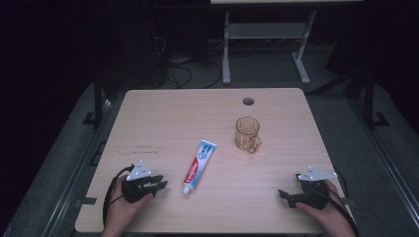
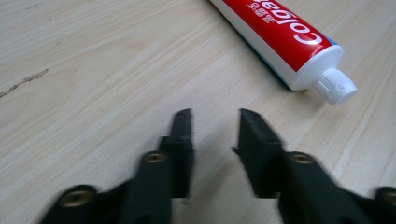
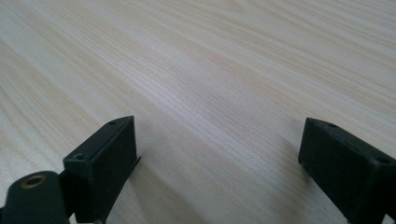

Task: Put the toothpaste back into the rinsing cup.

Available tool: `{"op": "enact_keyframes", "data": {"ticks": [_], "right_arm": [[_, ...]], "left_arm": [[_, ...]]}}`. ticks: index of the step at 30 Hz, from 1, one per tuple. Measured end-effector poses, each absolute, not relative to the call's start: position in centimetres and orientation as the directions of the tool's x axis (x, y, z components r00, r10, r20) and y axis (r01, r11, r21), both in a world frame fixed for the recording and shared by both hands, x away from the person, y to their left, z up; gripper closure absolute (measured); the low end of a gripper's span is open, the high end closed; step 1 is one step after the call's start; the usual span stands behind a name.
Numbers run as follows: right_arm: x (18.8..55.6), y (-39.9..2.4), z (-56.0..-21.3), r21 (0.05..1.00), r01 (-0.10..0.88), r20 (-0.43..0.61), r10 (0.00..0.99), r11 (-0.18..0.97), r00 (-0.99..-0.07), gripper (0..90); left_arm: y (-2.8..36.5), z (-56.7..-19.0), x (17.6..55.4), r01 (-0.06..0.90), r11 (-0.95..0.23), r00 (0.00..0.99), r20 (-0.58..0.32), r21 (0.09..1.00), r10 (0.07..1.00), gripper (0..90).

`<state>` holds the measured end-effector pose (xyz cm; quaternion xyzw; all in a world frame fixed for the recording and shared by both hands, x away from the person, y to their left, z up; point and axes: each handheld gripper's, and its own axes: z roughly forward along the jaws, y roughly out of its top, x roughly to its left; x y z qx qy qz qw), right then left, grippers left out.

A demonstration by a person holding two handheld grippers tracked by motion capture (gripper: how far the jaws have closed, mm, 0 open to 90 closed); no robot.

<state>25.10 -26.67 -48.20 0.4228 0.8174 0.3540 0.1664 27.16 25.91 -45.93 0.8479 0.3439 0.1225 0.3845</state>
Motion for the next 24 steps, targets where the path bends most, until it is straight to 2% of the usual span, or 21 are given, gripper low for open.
{"op": "enact_keyframes", "data": {"ticks": [3,9,24], "right_arm": [[25.1,-26.7,-48.2,0.719,0.574,0.028,0.809,0.392,-0.587,10.7],[25.1,-26.7,-48.2,0.719,0.574,0.027,0.809,0.391,-0.587,10.7],[25.1,-26.7,-48.2,0.719,0.574,0.028,0.809,0.392,-0.587,10.7]], "left_arm": [[25.9,-45.5,27.5,0.503,-0.467,0.734,-0.074,0.727,0.675,89.6],[25.4,-44.8,28.4,0.519,-0.459,0.730,-0.096,0.721,0.676,89.8],[23.4,-44.2,30.7,0.489,-0.465,0.754,-0.090,0.738,0.651,89.8]]}}
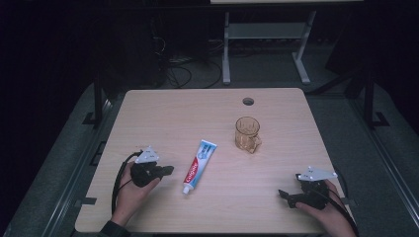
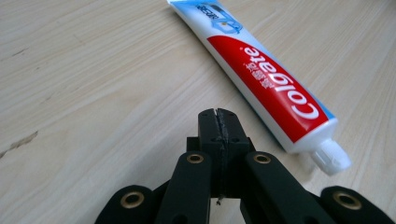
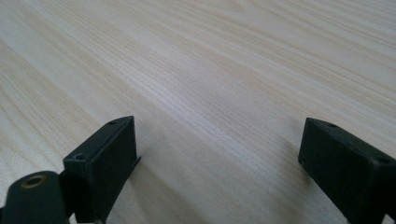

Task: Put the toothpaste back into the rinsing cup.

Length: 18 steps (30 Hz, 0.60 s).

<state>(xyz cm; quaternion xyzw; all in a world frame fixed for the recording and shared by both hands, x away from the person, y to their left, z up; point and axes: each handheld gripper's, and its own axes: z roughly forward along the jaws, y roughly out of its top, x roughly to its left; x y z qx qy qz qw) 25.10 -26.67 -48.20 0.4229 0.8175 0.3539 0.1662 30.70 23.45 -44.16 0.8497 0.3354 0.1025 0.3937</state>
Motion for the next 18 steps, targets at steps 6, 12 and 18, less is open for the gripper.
{"op": "enact_keyframes", "data": {"ticks": [6,12,18], "right_arm": [[25.1,-26.7,-48.2,0.719,0.574,0.028,0.809,0.392,-0.587,10.7],[25.1,-26.7,-48.2,0.719,0.574,0.028,0.809,0.392,-0.588,10.6],[25.1,-26.7,-48.2,0.719,0.574,0.029,0.809,0.392,-0.587,10.6]], "left_arm": [[22.3,-44.5,31.4,0.488,-0.476,0.762,-0.090,0.731,0.642,89.8],[21.1,-45.1,31.7,0.490,-0.497,0.776,-0.098,0.716,0.624,89.8],[19.8,-45.7,31.6,0.479,-0.537,0.800,-0.093,0.695,0.593,89.8]]}}
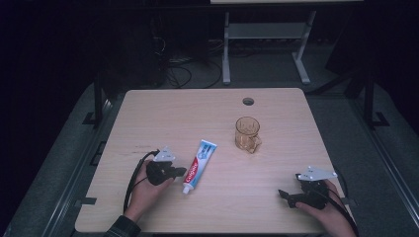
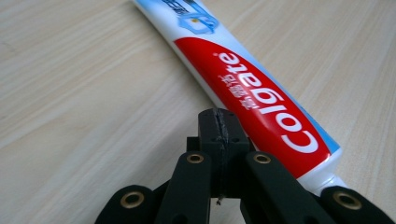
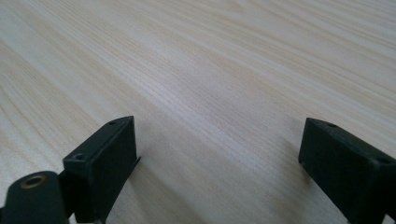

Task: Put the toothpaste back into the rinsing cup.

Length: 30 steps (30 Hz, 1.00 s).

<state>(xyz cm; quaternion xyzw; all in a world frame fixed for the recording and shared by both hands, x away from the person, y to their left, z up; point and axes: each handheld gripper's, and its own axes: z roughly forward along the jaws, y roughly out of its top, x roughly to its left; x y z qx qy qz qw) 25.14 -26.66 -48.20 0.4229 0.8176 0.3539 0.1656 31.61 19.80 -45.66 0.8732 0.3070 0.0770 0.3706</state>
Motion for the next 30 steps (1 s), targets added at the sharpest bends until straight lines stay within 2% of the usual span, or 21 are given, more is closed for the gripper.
{"op": "enact_keyframes", "data": {"ticks": [30], "right_arm": [[25.2,-26.7,-48.2,0.720,0.572,0.028,0.807,0.393,-0.590,10.5]], "left_arm": [[16.6,-45.8,30.8,0.438,-0.584,0.851,-0.107,0.683,0.514,89.8]]}}
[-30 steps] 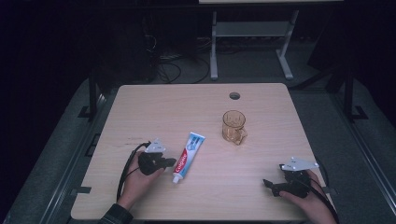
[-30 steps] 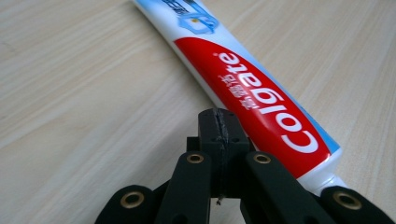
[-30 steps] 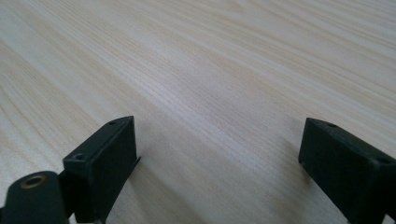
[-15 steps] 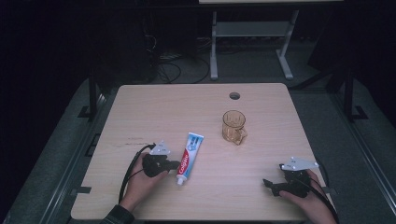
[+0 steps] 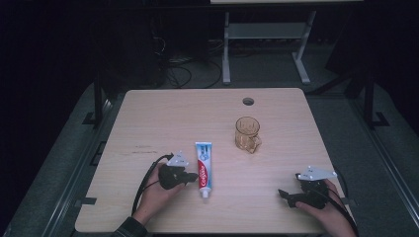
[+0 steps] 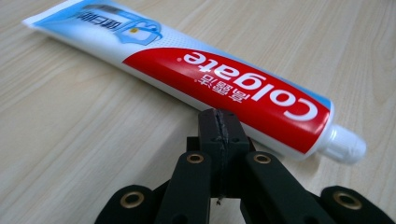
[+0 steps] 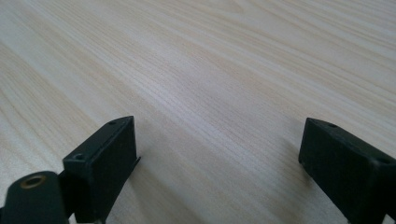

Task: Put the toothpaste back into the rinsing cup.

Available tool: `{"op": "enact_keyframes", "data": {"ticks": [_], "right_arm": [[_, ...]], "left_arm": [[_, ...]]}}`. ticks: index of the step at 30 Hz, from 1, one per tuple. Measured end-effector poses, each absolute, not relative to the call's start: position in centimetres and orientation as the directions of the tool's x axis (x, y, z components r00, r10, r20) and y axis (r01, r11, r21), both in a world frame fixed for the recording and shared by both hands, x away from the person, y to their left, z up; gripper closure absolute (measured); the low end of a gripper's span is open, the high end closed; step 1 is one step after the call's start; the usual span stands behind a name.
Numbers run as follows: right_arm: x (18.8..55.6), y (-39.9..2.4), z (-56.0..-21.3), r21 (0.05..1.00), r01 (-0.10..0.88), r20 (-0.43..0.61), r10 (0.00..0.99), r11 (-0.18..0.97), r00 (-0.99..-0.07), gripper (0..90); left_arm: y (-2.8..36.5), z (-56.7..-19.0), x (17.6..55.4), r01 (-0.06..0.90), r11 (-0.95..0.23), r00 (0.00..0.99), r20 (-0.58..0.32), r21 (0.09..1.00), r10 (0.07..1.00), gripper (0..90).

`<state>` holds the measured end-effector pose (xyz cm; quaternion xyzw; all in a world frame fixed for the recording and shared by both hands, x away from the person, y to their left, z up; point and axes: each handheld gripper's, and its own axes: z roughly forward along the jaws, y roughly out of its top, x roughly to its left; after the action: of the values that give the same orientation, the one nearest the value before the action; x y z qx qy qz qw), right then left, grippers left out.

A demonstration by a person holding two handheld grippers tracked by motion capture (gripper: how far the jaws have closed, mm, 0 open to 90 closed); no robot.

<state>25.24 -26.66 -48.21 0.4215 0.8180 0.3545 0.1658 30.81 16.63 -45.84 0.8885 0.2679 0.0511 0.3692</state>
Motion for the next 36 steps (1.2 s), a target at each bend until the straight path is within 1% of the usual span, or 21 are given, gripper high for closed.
{"op": "enact_keyframes", "data": {"ticks": [18,28,32,34,36], "right_arm": [[25.2,-26.7,-48.2,0.720,0.572,0.027,0.807,0.394,-0.590,10.6],[25.2,-26.7,-48.2,0.718,0.576,0.028,0.812,0.390,-0.583,10.4],[25.2,-26.7,-48.2,0.718,0.577,0.028,0.813,0.389,-0.582,10.3],[25.2,-26.7,-48.2,0.718,0.577,0.028,0.813,0.389,-0.582,10.4],[25.2,-26.7,-48.2,0.718,0.578,0.028,0.814,0.387,-0.580,11.4]], "left_arm": [[13.3,-46.4,30.5,0.398,-0.618,0.886,-0.109,0.678,0.451,89.8],[12.1,-46.5,30.6,0.385,-0.625,0.896,-0.111,0.679,0.430,89.7],[12.3,-46.3,30.6,0.377,-0.631,0.900,-0.106,0.678,0.424,89.7],[12.4,-46.2,30.6,0.377,-0.627,0.898,-0.103,0.682,0.427,88.3],[12.6,-46.1,30.5,0.376,-0.625,0.896,-0.096,0.684,0.434,84.2]]}}
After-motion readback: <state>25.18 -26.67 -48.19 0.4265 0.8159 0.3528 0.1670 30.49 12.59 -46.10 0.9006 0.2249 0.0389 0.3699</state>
